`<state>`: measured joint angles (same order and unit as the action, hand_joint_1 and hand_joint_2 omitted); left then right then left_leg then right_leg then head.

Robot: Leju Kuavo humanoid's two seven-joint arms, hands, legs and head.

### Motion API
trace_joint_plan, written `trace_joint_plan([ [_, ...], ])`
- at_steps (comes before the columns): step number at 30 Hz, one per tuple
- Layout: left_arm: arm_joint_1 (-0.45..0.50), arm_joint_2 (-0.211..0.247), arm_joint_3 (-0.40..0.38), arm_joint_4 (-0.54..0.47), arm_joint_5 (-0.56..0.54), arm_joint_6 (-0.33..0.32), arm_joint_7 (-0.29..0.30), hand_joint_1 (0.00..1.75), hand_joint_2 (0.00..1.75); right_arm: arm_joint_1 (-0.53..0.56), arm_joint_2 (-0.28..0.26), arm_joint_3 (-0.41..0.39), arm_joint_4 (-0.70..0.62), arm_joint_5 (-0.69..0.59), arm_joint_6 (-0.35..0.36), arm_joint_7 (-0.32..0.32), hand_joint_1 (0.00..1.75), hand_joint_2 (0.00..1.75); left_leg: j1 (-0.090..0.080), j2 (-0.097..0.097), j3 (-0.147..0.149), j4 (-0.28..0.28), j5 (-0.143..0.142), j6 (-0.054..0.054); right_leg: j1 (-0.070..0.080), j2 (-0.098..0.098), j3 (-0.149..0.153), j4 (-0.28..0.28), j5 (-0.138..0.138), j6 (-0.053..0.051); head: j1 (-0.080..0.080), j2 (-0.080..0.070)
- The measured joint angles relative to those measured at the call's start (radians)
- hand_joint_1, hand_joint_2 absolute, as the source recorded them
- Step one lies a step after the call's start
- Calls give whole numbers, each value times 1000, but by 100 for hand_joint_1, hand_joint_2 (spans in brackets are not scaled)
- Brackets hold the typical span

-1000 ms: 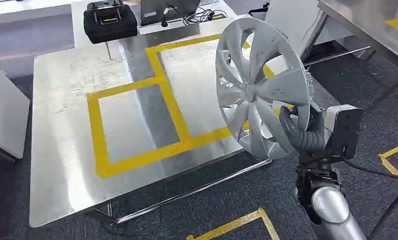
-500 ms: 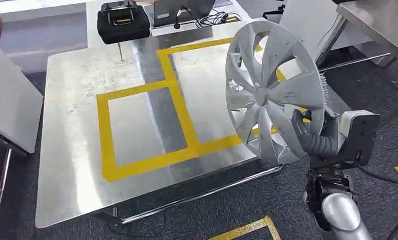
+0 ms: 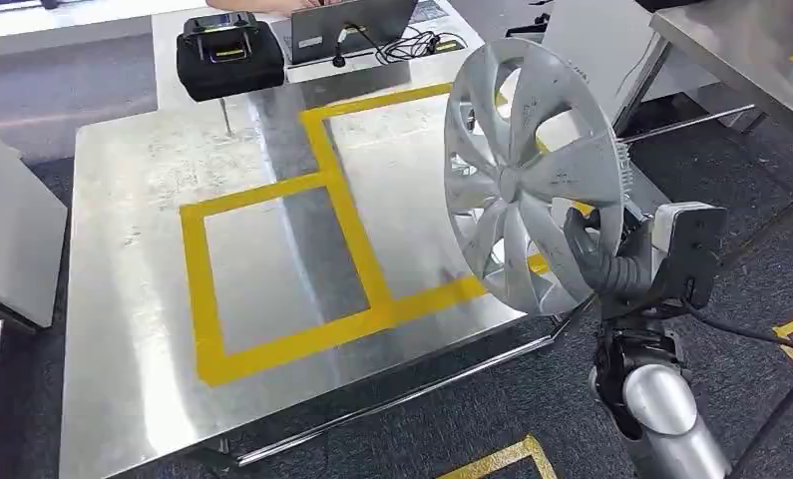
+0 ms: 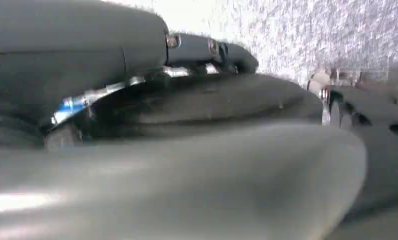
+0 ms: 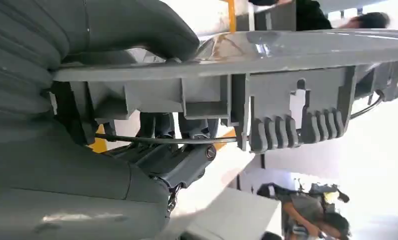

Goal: Take the parts from the cabinet and place them on the table.

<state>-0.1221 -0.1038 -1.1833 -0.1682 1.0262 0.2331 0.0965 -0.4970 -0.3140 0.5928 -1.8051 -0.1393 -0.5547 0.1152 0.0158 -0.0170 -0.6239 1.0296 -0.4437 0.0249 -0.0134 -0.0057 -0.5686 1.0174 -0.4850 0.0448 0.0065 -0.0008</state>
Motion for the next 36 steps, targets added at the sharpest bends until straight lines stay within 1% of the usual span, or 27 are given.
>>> trace_joint_plan([
  [1,0,-1,0,0,0,0,0,0,0,-1,-1,-1,2,-4,0,0,175,175,1,-1,6,-3,-2,5,-2,1,-17,25,-14,6,6,0],
  [2,0,-1,0,0,0,-1,0,0,0,-3,-2,-1,3,-9,-1,-1,175,175,1,-1,8,-3,-4,9,-2,1,-42,80,-40,9,14,0],
  [4,0,-1,0,0,0,-3,0,0,0,-5,-2,-1,7,-17,-2,-3,175,175,-1,-2,9,-2,-8,15,-3,1,-129,241,-97,12,25,0],
  [5,0,-1,0,0,1,-3,0,0,0,-3,-2,-1,11,-21,-2,-3,175,175,-1,-3,11,-2,-11,16,-3,1,-169,305,-107,12,27,0],
  [6,1,-1,0,0,1,-3,0,0,0,-2,-2,-1,15,-22,-2,-3,175,175,-2,-4,14,-2,-13,16,-3,1,-183,315,-94,11,29,0],
  [7,1,-1,0,0,1,-3,0,0,0,1,-3,-1,19,-24,-2,-3,175,175,-2,-7,18,-2,-16,16,-3,1,-175,278,-56,9,32,0],
  [8,1,-1,0,0,1,-3,0,0,0,0,-5,-1,22,-25,-2,-3,175,175,-2,-9,23,-2,-19,14,-3,1,-151,209,-8,5,37,0],
  [9,1,-1,0,0,1,-3,1,0,0,-2,-6,-1,24,-25,-2,-3,175,175,-2,-10,30,-2,-23,12,-2,1,-115,120,44,0,40,0],
  [10,2,-2,0,0,1,-3,1,0,0,-4,-6,-2,25,-27,-3,-3,175,175,-2,-11,33,-3,-27,8,0,1,-86,37,75,-6,44,0],
  [11,1,-2,0,0,1,-3,1,0,0,-7,-7,-3,28,-32,-6,-3,175,175,-8,-11,30,-2,-29,3,6,1,-60,25,59,-9,44,0],
  [12,1,-1,0,0,0,-3,0,0,0,-10,-7,-5,31,-38,-11,-3,175,175,-7,-11,25,-1,-27,-1,8,1,-54,3,50,-15,47,0],
  [14,1,-1,0,1,-1,-3,0,0,0,-5,-10,-13,43,-58,-27,-2,175,175,-7,-10,28,-9,-24,-10,9,1,-56,7,49,-20,41,0],
  [15,0,-1,0,1,-2,-3,0,0,0,-3,-12,-19,52,-67,-37,-3,175,175,-9,-10,32,-9,-28,-16,4,1,-50,-4,51,-24,39,0],
  [16,2,0,0,1,-3,-3,1,0,0,-1,-13,-26,61,-70,-47,-4,175,175,-10,-6,20,4,-38,-20,-1,-2,-39,-12,53,-28,37,0],
  [17,2,1,0,1,-3,-3,1,0,0,-4,-16,-32,71,-63,-60,-6,175,175,-10,1,-2,51,-63,-22,-2,-3,-34,-14,50,-36,28,0],
  [19,1,2,-1,1,-4,-4,4,0,0,-20,-23,-38,88,-15,-80,21,175,175,-9,2,-85,207,-120,-25,0,-3,-34,-12,49,-41,14,0],
  [20,-1,2,-1,1,-4,-6,6,0,0,-30,-24,-39,97,27,-85,43,175,175,-9,2,-125,274,-135,-26,1,-3,-33,-12,47,-43,10,0],
  [21,-3,2,-1,0,-4,-10,10,0,0,-39,-25,-37,106,86,-90,79,175,175,-9,3,-148,304,-130,-26,3,-2,-32,-11,46,-45,6,0],
  [22,-4,2,-1,0,-4,-13,15,0,0,-48,-25,-34,116,170,-93,116,175,175,-9,3,-148,287,-103,-24,4,-1,-30,-11,43,-45,4,0],
  [23,-4,2,-1,0,-3,-13,19,0,0,-62,-24,-30,124,252,-94,151,175,175,-9,3,-126,227,-60,-22,4,2,-27,-10,41,-44,2,0],
  [25,-4,3,-1,1,-3,-13,22,0,0,-99,-15,-14,143,507,-81,245,175,175,-11,3,-48,51,28,-12,4,7,-21,-7,36,-39,-4,0],
  [26,-4,5,-1,2,-3,-11,27,0,0,-116,-8,-4,155,672,-57,286,175,175,-14,5,-30,17,18,-5,6,9,-23,-4,32,-34,-5,0],
  [27,-4,5,-2,2,-5,-8,30,0,0,-136,-4,8,168,807,-30,326,175,175,-15,4,-8,-10,10,-5,10,13,-28,1,29,-29,-4,0],
  [28,-4,5,-2,2,-8,-8,34,0,0,-152,4,22,184,953,16,356,175,175,-17,3,-10,-5,11,-3,7,12,-30,-1,33,-22,-3,0],
  [30,-5,3,-3,0,-13,-10,37,0,0,-172,22,49,216,1157,107,380,175,175,-15,-4,-10,-8,17,-7,8,8,-29,5,31,-31,0,0],
  [33,-7,3,-10,0,-18,-14,39,0,0,-208,56,94,269,1339,203,377,175,175,-17,-6,-11,-8,16,-5,7,6,-26,-1,32,-30,8,0],
  [36,-8,4,-16,1,-21,-19,40,0,0,-227,104,143,333,1412,276,333,175,175,-17,-6,-11,-8,15,-4,7,6,-24,-5,34,-27,10,0],
])
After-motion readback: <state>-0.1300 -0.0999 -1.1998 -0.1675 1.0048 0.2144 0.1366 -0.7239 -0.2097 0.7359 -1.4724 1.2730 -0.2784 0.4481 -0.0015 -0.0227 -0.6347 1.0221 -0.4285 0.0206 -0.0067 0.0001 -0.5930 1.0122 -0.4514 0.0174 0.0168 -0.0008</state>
